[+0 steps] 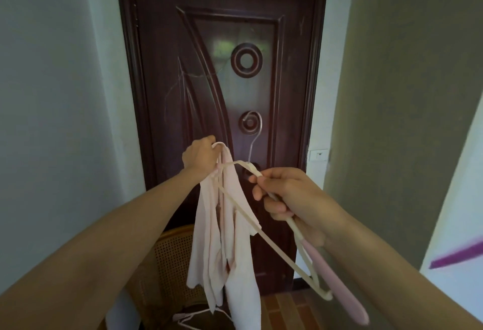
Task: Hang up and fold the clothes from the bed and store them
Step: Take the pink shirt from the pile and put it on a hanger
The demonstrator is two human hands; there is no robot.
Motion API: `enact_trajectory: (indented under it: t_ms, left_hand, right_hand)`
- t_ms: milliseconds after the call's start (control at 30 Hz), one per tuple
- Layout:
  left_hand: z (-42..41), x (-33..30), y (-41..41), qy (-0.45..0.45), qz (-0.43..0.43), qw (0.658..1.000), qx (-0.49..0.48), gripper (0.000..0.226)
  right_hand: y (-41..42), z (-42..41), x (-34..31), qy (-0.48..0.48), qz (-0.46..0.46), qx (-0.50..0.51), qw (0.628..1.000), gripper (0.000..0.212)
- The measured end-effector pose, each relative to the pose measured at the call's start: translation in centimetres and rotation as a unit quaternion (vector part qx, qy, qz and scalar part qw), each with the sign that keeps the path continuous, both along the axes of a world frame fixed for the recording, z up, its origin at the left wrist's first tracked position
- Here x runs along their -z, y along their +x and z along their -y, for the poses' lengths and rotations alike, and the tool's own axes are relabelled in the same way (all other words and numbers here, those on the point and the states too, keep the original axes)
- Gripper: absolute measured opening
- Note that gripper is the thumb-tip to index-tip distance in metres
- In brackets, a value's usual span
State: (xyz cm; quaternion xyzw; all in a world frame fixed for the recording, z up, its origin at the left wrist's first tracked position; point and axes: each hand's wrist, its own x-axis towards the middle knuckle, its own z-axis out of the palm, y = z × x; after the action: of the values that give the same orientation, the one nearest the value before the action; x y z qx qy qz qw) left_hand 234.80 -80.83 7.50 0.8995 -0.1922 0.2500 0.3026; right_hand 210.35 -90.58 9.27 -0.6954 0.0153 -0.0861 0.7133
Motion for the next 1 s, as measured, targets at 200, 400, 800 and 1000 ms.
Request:
enact_trajectory:
  t_ms: [200, 400, 800, 1000]
  left_hand:
    - [0.8, -0.1, -2.0, -0.022, 0.006, 0.999, 0.036, 0.025]
    - [0.2, -0.7, -3.6, -0.076, 0.002, 0.994, 0.078, 0.023]
    - [-1.1, -2.9, -9.4, -0.133, 0.008, 0.973, 0.191, 0.032]
    - [-2.7, -5.5, -9.6, -0.021, 0.065, 0.971, 0.229, 0.018]
  right_hand:
    - [1.5, 0.5, 0.5, -0.004, 0.010, 0.052, 0.999, 0.017]
    - [3.0, 1.0, 0.6, 0.020, 0.022, 0.087, 0.996, 0.020]
    - [5.6, 0.0, 0.8, -0.003, 0.074, 0.069, 0.995, 0.021]
    - [5.2, 0.6, 0.2, -0.017, 0.158, 0.054, 0.986, 0.018]
